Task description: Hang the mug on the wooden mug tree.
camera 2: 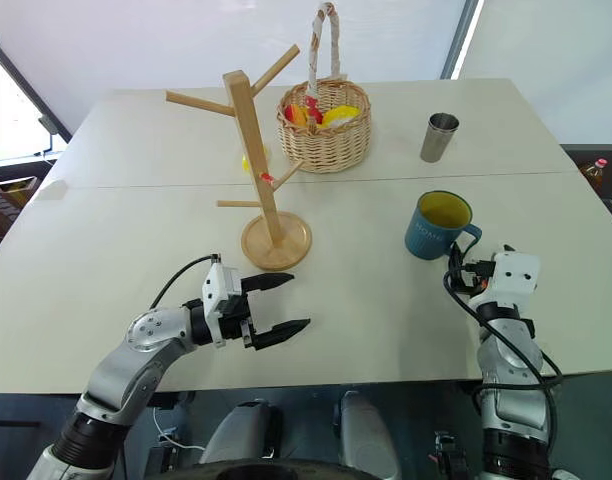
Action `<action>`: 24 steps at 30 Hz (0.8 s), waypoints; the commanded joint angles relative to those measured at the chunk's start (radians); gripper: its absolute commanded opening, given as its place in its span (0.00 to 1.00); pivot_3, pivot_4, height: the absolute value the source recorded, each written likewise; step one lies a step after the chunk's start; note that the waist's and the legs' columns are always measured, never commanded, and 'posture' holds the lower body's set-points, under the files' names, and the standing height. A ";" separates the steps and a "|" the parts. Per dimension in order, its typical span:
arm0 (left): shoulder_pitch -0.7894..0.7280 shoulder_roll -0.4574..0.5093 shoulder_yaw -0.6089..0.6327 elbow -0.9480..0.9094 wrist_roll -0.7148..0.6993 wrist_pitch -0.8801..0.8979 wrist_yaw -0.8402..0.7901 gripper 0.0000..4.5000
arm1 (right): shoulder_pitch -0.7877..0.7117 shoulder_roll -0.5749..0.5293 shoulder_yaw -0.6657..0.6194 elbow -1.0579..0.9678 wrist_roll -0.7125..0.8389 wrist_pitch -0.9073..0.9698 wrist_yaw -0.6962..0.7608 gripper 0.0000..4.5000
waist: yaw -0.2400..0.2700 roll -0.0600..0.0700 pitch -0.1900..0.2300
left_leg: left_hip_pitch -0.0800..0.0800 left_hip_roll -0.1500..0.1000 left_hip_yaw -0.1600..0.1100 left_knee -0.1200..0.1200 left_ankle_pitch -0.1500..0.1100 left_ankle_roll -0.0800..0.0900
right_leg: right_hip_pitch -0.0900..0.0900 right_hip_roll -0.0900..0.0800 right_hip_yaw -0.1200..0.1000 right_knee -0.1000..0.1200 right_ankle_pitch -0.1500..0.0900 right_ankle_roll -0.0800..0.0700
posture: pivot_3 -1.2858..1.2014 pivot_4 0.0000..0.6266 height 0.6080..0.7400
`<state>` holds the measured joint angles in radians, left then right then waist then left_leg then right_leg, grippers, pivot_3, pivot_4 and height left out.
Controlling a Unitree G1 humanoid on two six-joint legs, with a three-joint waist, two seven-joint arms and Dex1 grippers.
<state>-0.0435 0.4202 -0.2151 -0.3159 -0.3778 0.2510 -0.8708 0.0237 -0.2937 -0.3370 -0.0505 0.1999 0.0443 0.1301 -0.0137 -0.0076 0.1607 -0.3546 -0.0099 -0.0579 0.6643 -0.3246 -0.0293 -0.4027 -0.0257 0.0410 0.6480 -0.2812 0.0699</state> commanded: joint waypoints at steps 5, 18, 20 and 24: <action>0.001 0.001 0.004 -0.031 0.006 -0.021 0.008 1.00 | -0.004 0.013 0.022 -0.004 0.011 0.010 0.025 0.48 | 0.000 0.000 0.000 | 0.000 0.000 0.000 0.000 0.000 0.000 | 0.000 0.000 0.000 0.000 0.000 0.000 | 0.52 0.24 1.00; -0.005 -0.005 0.010 -0.028 0.007 -0.034 0.016 1.00 | 0.001 -0.044 0.072 -0.031 -0.055 -0.040 0.106 0.00 | 0.000 0.000 0.000 | 0.000 0.000 0.000 0.000 0.000 0.000 | 0.000 0.000 0.000 0.000 0.000 0.000 | 0.52 0.24 1.00; -0.003 -0.002 0.023 -0.021 0.013 -0.044 0.023 1.00 | 0.015 -0.108 0.132 -0.073 -0.147 -0.095 0.147 0.00 | 0.000 0.000 0.000 | 0.000 0.000 0.000 0.000 0.000 0.000 | 0.000 0.000 0.000 0.000 0.000 0.000 | 0.52 0.24 1.00; -0.001 0.022 0.081 0.021 0.016 -0.076 0.032 1.00 | 0.023 -0.224 0.233 -0.179 -0.260 -0.186 0.238 0.00 | -0.005 0.000 0.000 | 0.000 0.000 0.000 0.000 0.000 0.000 | 0.000 0.001 0.000 0.000 0.000 0.000 | 0.52 0.24 1.00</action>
<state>-0.0438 0.4309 -0.1776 -0.2966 -0.3601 0.2052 -0.8431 0.0551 -0.4898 -0.1339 -0.1475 -0.0175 -0.0828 0.3320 -0.0184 -0.0075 0.1609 -0.3541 -0.0097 -0.0578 0.6642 -0.3246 -0.0293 -0.4030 -0.0247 0.0410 0.6484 -0.2812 0.0700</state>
